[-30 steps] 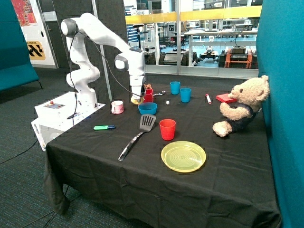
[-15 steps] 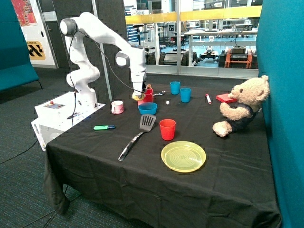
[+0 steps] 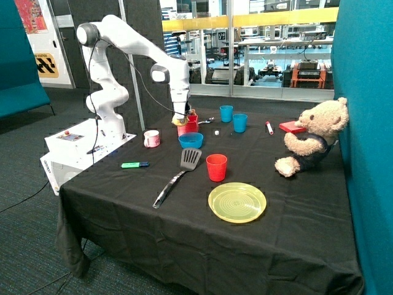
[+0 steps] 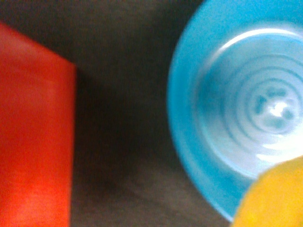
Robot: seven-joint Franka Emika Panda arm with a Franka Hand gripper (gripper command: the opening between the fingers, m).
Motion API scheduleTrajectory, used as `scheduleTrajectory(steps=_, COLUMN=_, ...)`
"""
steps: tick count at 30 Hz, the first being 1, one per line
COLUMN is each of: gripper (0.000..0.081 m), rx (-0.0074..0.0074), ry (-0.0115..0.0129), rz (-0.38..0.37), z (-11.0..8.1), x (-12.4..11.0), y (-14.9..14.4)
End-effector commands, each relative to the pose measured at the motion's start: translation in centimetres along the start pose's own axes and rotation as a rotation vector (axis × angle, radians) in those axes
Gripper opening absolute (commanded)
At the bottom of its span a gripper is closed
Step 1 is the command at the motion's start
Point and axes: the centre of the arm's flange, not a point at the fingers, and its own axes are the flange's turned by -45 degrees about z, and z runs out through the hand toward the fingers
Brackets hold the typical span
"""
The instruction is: Put the ball in the red pot
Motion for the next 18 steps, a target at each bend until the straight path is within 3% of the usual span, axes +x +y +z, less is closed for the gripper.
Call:
scheduleTrajectory(steps=1, gripper=0.0, rx=0.0014, ry=0.0014, rz=-0.058, z=-0.4, x=0.7, y=-3.8)
scheduleTrajectory(steps=18, gripper=0.0, rx=0.0014, ry=0.0015, rz=-0.114, z=-0.5, x=1.0, y=-6.9)
